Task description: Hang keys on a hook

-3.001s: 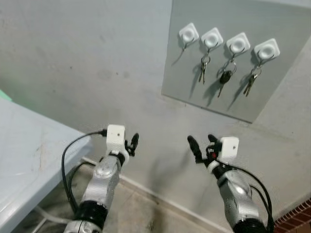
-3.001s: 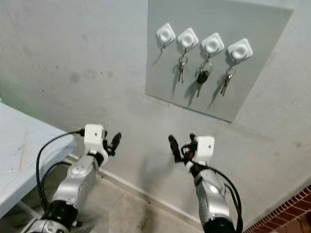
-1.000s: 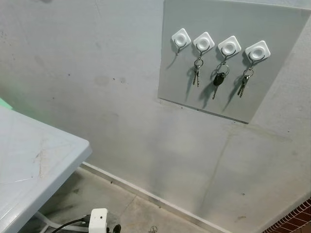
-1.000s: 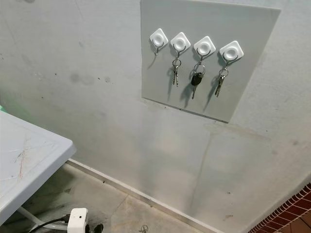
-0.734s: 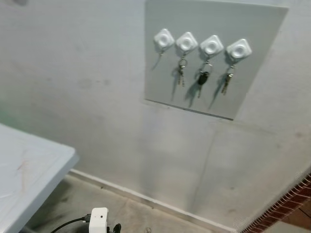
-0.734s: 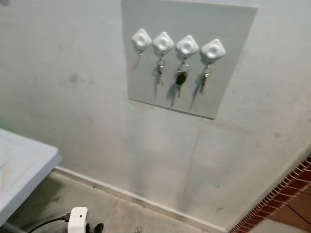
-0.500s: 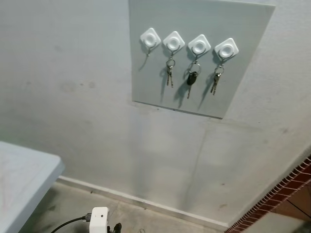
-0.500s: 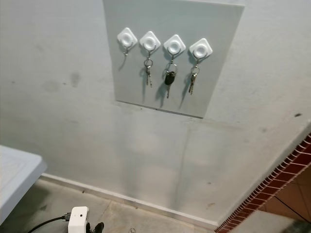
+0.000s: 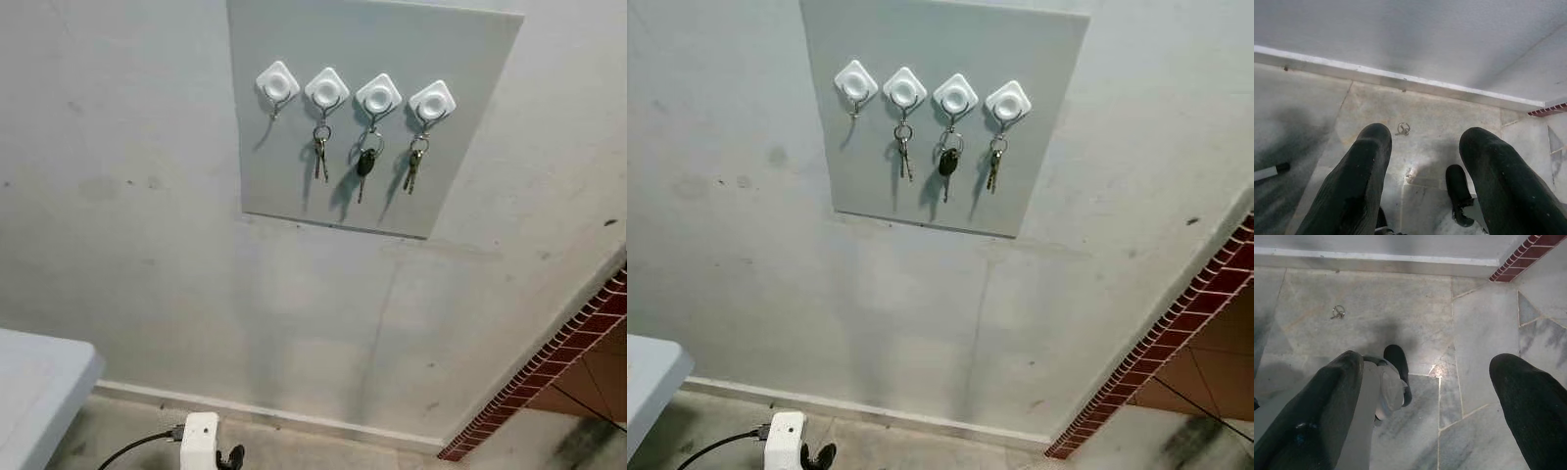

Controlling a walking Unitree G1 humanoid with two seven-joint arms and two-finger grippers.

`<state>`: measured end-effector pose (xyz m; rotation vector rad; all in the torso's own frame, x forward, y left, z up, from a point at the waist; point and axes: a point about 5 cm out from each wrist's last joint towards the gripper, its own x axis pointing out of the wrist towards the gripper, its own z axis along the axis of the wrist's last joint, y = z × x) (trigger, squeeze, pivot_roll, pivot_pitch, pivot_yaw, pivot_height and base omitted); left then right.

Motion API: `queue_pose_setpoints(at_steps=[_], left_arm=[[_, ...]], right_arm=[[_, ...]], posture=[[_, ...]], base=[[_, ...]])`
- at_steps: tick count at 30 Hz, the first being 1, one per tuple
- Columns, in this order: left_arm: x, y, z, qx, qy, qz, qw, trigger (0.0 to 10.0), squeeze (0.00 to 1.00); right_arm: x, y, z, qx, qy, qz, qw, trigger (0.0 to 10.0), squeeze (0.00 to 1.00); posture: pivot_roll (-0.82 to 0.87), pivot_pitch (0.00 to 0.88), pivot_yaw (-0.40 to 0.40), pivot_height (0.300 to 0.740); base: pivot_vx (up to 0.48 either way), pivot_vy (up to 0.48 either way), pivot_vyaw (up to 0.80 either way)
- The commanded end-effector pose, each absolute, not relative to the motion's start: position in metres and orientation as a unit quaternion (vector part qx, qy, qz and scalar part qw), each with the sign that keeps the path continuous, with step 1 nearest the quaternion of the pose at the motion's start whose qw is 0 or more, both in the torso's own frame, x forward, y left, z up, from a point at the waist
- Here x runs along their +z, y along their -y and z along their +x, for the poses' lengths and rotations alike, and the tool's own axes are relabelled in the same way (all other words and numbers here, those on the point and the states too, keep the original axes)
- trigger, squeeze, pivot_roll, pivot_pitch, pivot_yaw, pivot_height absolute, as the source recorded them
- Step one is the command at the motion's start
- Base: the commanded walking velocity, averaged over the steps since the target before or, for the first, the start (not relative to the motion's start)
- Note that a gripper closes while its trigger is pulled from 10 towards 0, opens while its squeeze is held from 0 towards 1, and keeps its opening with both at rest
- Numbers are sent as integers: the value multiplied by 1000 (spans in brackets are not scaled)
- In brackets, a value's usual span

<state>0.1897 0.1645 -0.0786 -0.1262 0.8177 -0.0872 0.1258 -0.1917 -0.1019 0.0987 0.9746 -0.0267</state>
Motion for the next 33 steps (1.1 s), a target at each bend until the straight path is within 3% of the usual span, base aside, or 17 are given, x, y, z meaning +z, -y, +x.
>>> queue_pose_setpoints(at_steps=[1,27,33], left_arm=[[-79,-165,189,-41,-401,-57,913,10000,0],[-77,-168,192,-46,-399,-48,914,10000,0],[-79,-170,191,-37,-406,-45,912,10000,0]], right_arm=[[-103,194,122,-17,-476,49,878,10000,0],[-104,190,121,-23,-479,59,876,10000,0],[-104,190,121,-25,-479,57,876,10000,0]], posture=[[-15,0,-13,740],[-13,0,-6,740],[-11,0,-6,740]], base=[[0,0,-725],[0,0,-720],[0,-369,-599]])
